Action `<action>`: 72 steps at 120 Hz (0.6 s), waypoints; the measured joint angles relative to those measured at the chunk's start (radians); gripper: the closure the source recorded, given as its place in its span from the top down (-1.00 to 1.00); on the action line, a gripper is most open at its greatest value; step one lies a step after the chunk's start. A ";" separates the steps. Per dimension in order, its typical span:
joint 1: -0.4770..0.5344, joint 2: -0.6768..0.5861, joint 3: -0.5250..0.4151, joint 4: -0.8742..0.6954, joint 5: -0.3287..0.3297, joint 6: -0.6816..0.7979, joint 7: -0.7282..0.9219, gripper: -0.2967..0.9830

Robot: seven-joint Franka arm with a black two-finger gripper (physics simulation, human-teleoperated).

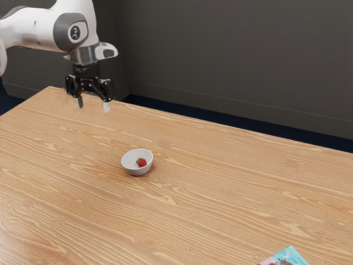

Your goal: Take strawberry from the bowl

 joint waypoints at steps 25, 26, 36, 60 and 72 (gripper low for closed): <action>-0.019 0.003 -0.015 0.035 -0.003 0.071 -0.010 0.51; -0.019 0.002 -0.015 0.036 -0.003 0.073 -0.010 0.51; -0.033 -0.030 -0.005 0.024 -0.010 0.086 -0.039 0.51; -0.083 -0.054 -0.002 -0.101 -0.027 0.181 -0.423 0.51; -0.082 -0.037 -0.004 -0.178 -0.030 0.252 -0.594 0.51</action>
